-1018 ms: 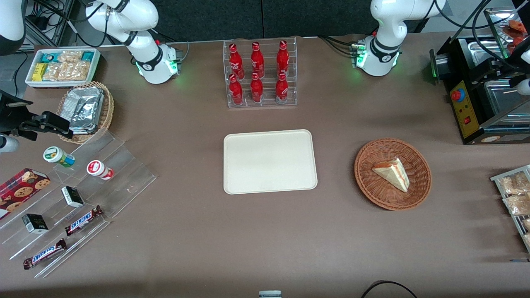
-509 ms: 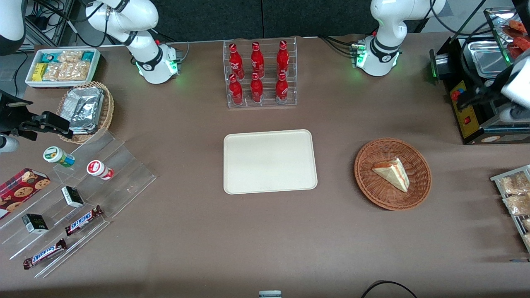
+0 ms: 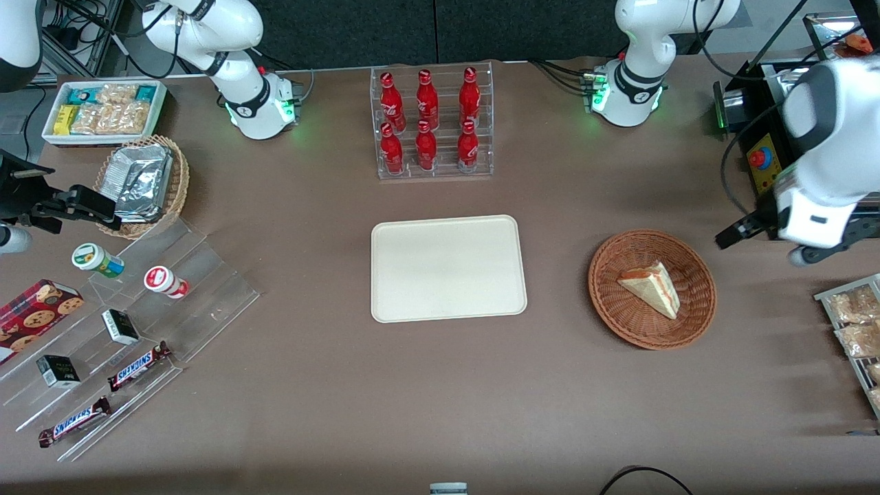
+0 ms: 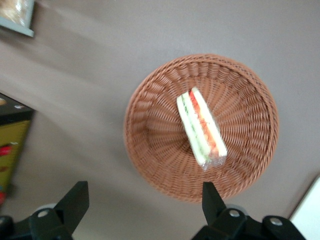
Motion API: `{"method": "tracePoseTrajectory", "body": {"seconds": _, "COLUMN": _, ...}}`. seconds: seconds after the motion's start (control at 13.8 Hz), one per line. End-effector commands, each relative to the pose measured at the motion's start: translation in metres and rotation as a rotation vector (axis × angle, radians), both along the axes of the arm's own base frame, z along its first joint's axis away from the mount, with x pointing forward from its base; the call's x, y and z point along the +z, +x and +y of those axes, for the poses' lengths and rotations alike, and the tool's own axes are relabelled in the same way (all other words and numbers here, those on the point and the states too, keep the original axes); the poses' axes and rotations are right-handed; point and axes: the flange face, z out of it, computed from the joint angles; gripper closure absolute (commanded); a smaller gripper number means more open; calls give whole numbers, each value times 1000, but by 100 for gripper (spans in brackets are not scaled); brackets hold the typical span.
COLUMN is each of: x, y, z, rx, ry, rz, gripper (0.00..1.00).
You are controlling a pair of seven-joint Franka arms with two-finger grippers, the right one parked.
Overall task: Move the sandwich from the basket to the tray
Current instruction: 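Move the left gripper down over the wrapped sandwich in the wicker basket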
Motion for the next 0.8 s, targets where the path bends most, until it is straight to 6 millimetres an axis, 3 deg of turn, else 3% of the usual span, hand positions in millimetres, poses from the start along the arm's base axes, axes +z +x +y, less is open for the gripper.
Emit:
{"method": "tracePoseTrajectory", "body": {"seconds": 0.0, "x": -39, "y": -8, "z": -23, "rx": 125, "ry": -8, "rz": -43, "gripper": 0}}
{"method": "tracePoseTrajectory", "body": {"seconds": 0.36, "x": -94, "y": 14, "z": -49, "rx": 263, "ry": -49, "rz": -99, "gripper": 0}}
{"method": "tracePoseTrajectory", "body": {"seconds": 0.73, "x": -123, "y": 22, "z": -64, "rx": 297, "ry": -63, "rz": -132, "gripper": 0}}
